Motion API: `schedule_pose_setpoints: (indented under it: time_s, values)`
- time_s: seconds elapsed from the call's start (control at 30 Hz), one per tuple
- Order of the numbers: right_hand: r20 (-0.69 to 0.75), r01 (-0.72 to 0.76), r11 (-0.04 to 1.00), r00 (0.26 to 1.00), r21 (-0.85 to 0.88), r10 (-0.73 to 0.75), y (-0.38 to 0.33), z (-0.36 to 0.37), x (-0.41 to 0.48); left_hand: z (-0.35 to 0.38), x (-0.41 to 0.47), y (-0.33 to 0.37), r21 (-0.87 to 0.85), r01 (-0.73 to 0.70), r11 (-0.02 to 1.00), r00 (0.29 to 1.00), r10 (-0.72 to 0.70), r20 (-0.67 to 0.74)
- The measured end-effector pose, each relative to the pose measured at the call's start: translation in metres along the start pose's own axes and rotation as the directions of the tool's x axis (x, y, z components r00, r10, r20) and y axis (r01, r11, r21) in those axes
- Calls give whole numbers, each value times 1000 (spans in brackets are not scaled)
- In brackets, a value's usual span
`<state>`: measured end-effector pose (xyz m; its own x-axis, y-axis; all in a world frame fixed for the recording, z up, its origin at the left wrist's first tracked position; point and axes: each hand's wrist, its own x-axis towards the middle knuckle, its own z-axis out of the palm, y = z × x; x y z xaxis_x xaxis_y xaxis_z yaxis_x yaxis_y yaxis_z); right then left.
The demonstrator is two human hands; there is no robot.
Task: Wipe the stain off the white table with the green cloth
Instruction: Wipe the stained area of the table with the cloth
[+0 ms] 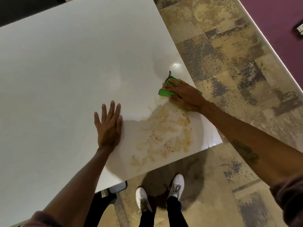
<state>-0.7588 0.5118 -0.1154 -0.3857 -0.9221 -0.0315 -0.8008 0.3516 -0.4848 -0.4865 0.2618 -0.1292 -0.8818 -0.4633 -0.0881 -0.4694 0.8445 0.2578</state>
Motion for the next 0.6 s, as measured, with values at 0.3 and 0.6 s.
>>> schedule_pose_setpoints:
  time_s: [0.3,0.6]
  values:
    - [-70,-77,997,995,-31,74,-18,28,-96,6,-3,-3,-32,15,999,1000,-15,7]
    - [-371,-436,900,832,21,412,-90,70,-151,5,-39,-18,3,-76,997,994,75,75]
